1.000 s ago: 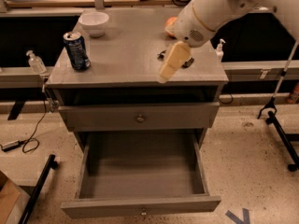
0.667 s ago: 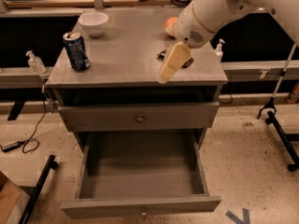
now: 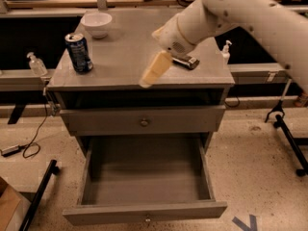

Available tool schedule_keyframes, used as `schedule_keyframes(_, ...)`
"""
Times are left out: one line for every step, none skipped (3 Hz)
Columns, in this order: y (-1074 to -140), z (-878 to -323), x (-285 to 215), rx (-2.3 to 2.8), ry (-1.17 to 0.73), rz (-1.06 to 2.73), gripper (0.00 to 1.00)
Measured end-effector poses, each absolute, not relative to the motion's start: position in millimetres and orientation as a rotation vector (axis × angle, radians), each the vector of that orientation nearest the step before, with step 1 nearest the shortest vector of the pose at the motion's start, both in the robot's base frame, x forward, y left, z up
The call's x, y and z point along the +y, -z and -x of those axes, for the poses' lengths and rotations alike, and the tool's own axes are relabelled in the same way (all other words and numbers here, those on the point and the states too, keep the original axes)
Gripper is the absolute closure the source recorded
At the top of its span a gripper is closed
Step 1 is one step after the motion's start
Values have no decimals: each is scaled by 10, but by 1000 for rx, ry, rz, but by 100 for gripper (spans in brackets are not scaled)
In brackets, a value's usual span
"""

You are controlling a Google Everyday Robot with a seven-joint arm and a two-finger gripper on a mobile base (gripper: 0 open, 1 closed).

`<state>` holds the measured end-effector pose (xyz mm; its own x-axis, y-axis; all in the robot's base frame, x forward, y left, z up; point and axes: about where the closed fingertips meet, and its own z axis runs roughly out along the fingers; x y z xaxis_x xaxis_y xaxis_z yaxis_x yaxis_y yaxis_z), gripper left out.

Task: Place pepsi can into middle drawer

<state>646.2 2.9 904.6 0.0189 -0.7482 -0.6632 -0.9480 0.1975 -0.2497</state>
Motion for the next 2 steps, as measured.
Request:
schedule_keyframes(-8912,-6731,373,1698,-450,1556,0)
schedule_keyframes(-8742,-7040,779,1636,-552,1527,0)
